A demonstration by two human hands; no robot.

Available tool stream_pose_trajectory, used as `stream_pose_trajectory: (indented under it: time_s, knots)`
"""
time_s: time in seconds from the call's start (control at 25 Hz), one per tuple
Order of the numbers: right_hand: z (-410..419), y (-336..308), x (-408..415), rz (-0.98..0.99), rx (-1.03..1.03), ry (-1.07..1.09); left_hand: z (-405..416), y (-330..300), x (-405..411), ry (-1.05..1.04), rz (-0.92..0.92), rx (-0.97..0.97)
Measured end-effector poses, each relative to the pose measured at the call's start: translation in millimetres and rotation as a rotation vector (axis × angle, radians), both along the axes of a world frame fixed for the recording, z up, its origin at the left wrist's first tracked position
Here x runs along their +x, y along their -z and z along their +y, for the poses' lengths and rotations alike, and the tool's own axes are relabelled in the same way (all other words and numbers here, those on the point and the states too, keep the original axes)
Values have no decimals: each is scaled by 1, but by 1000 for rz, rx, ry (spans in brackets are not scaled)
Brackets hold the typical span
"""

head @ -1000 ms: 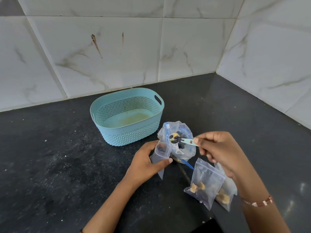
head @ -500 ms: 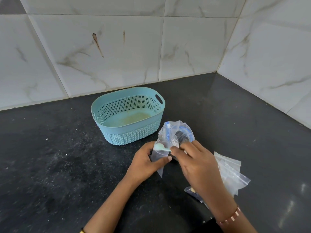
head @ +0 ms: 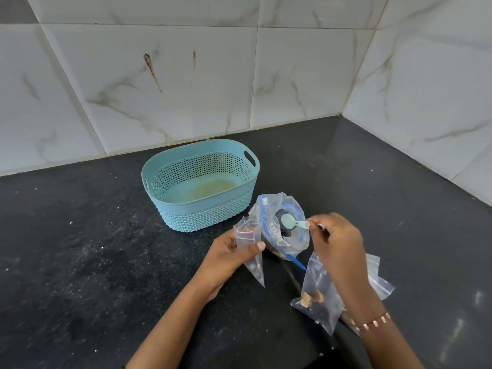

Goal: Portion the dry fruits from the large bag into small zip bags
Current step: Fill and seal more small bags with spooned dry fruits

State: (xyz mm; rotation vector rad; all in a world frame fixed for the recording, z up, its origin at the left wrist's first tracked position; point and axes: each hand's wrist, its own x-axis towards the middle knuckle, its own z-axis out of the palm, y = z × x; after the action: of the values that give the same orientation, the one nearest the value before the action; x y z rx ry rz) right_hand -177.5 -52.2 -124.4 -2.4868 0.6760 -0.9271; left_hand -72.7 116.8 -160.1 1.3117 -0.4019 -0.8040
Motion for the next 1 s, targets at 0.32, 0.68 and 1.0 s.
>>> stream_pose_trajectory:
  time_s: [0.32,0.68,1.0]
  knots:
    - [11,14,15,418,-348,-126,-6,-2,-9,86,276,-99]
    - [2,11,20,328,301,-29,-13,3,-15,19,386,-273]
    - [-1,3,21,250,816,56,-18,-10,-9,19,171,-224]
